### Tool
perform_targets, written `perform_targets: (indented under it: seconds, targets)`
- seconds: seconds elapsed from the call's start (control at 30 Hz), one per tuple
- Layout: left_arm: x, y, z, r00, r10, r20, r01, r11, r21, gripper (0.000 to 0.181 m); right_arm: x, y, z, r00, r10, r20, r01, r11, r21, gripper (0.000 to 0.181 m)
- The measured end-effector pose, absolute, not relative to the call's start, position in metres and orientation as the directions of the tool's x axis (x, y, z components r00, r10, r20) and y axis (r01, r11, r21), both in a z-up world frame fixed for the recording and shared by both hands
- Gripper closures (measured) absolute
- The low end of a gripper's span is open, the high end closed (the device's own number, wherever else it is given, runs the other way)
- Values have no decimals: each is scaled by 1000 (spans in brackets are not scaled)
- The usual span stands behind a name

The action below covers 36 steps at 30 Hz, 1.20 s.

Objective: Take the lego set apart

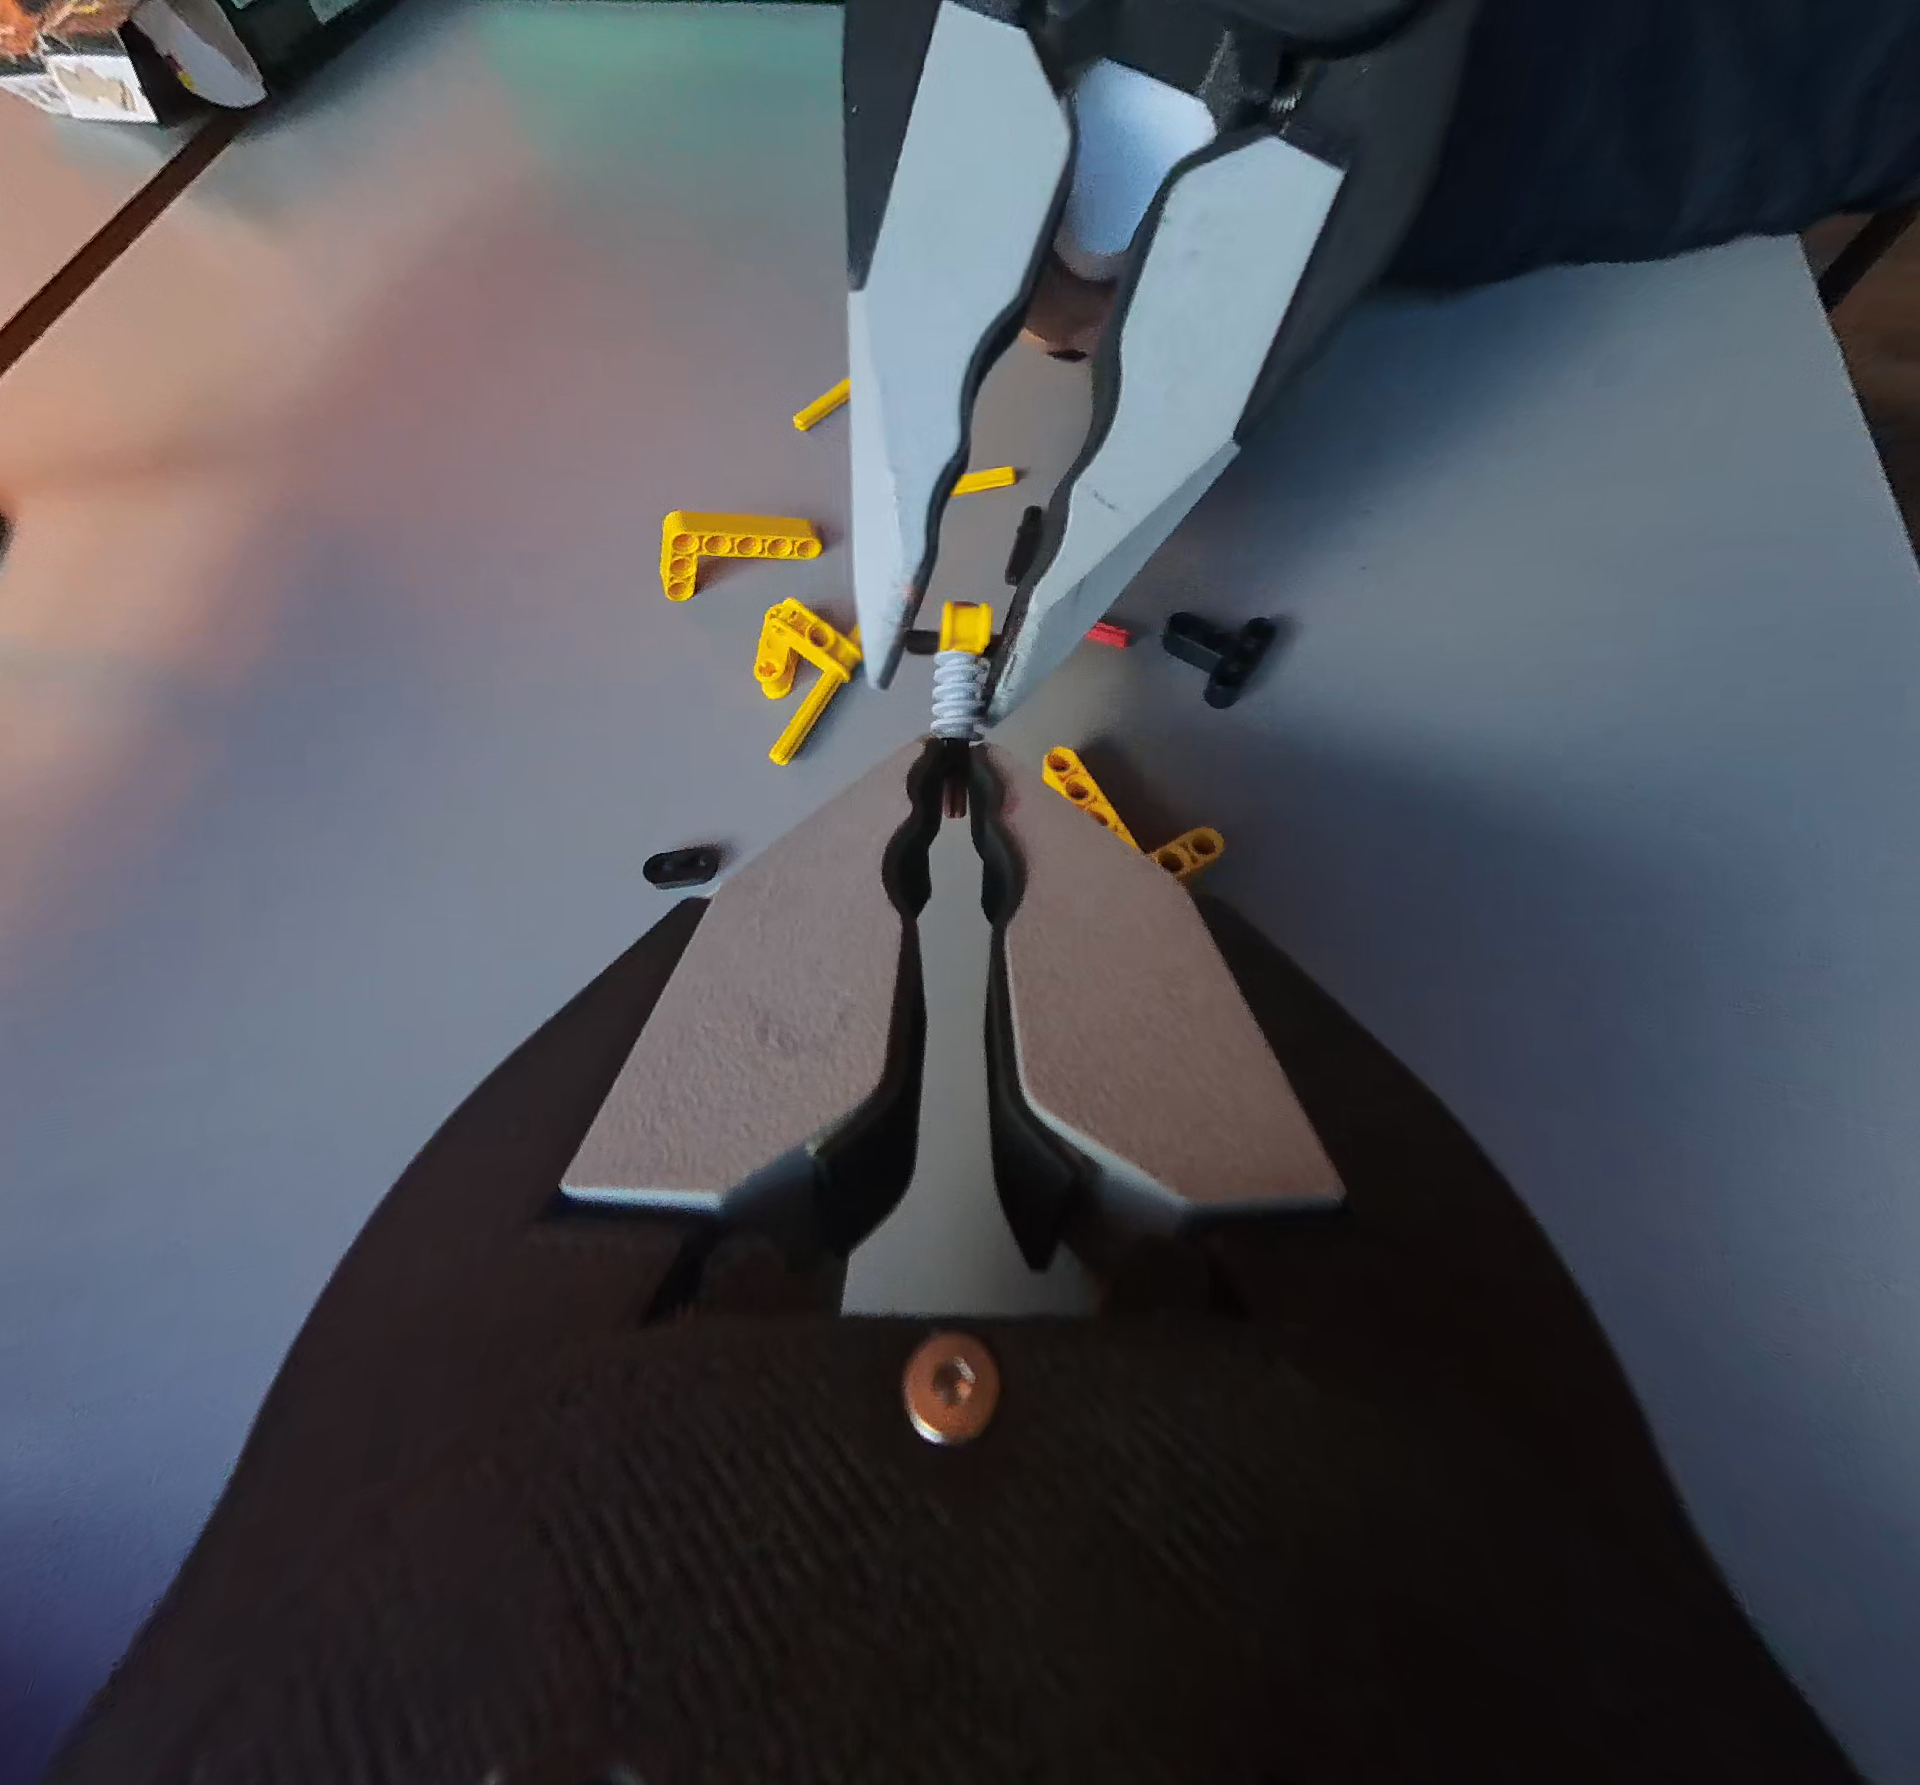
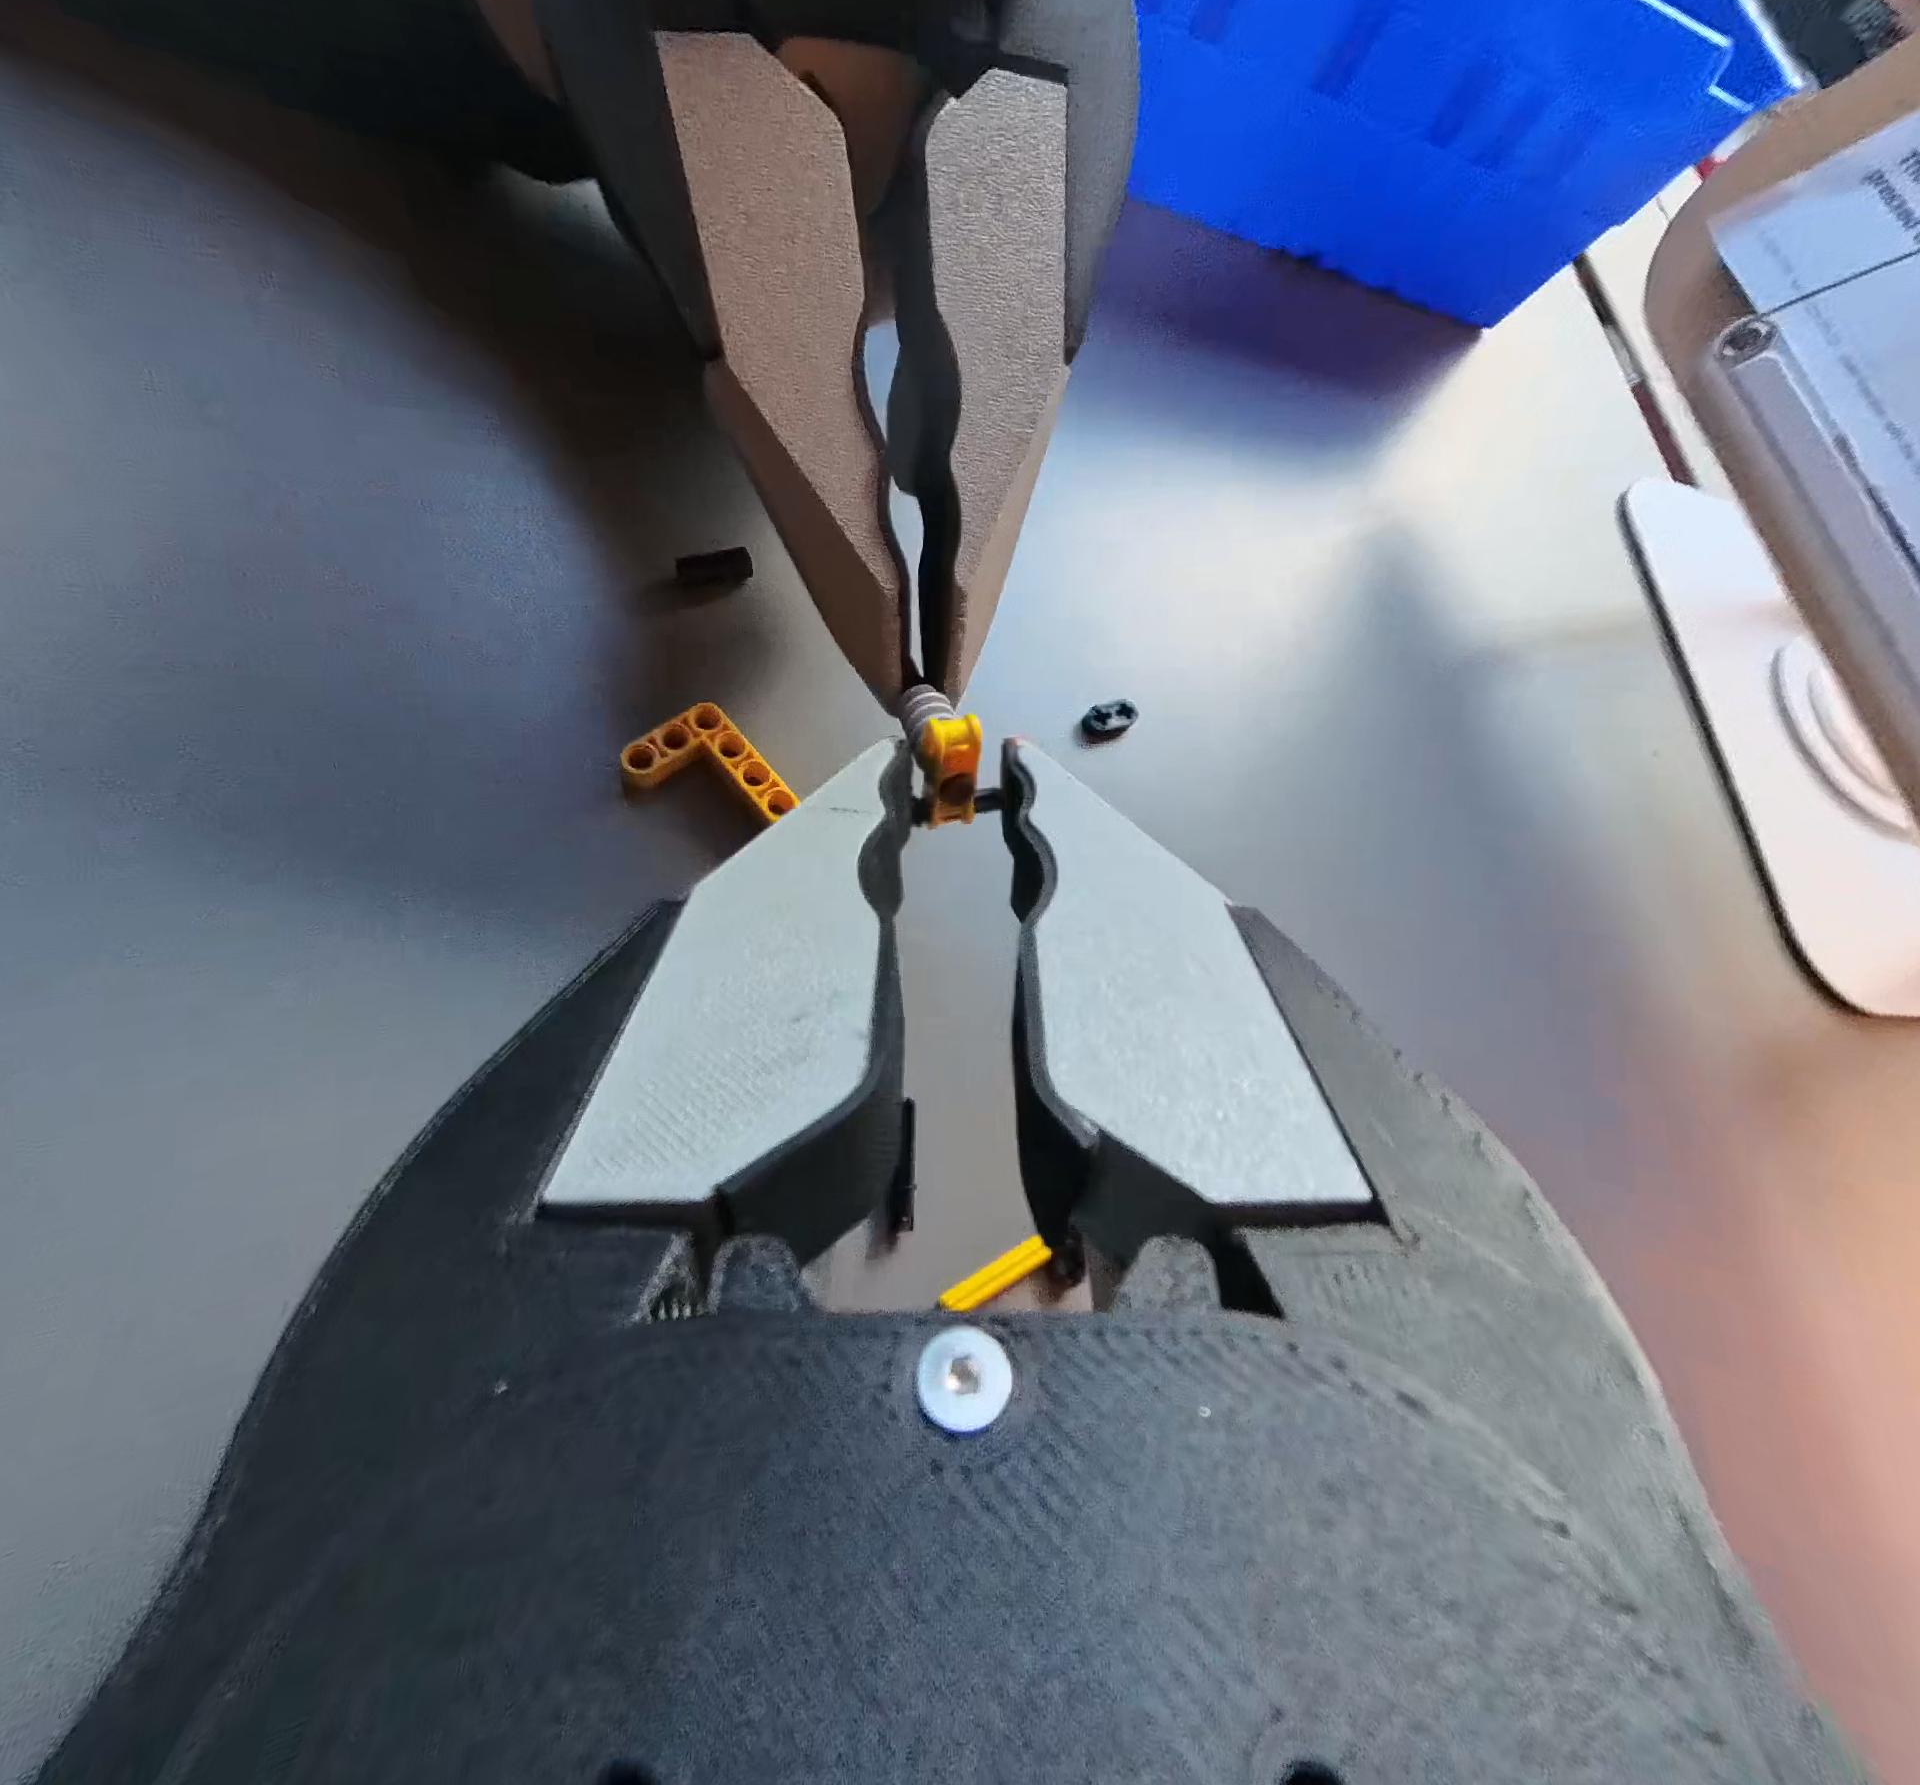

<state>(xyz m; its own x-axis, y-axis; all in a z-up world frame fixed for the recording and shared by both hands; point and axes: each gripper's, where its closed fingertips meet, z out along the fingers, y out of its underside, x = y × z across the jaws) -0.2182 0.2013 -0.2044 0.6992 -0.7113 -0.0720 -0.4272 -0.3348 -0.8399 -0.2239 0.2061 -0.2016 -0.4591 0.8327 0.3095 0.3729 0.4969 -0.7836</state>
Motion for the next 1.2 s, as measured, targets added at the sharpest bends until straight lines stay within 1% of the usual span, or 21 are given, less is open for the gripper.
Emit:
perform_targets:
  seconds: [0.07,0.13,0.2,0.3,0.4,0.57,0.63,0.77,0.8,0.93,1.03,1.13,1.2]
  targets:
    - [-221,201,-203,703,-707,-83,-431,-331,-840,179,-224,207,-199,-447,817,363,356,535,-766,168]
    - [-222,201,-198,712,-700,-58,-398,-335,-854,180,-225,208,-195,-430,820,378,349,537,-768,171]
    - [-224,201,-192,724,-690,-8,-344,-351,-871,180,-225,207,-190,-438,827,352,339,514,-788,172]
    - [-221,199,-192,716,-696,52,-305,-379,-874,180,-221,206,-191,-470,847,248,353,438,-827,173]
    - [-227,205,-197,735,-676,47,-298,-386,-873,180,-222,214,-187,-433,864,257,345,423,-838,176]
    - [-227,205,-191,730,-681,60,-269,-367,-890,180,-221,214,-184,-428,862,271,337,431,-837,176]
    - [-227,205,-190,730,-683,29,-287,-345,-894,180,-220,216,-184,-422,865,271,343,429,-836,174]
    - [-224,203,-187,720,-692,53,-268,-347,-899,180,-221,210,-184,-447,872,200,338,372,-864,159]
    - [-224,204,-187,722,-689,59,-262,-351,-899,180,-221,210,-183,-446,874,192,338,363,-868,158]
    - [-220,201,-183,708,-697,114,-222,-373,-901,180,-222,209,-176,-442,868,227,292,378,-878,163]
    - [-216,198,-181,689,-709,147,-204,-385,-900,180,-220,202,-169,-469,851,235,248,382,-890,160]
    - [-211,194,-183,668,-726,161,-215,-396,-893,180,-217,199,-166,-483,820,307,217,452,-865,160]
    - [-210,194,-183,668,-729,150,-230,-394,-890,179,-217,206,-167,-446,791,419,223,552,-804,145]
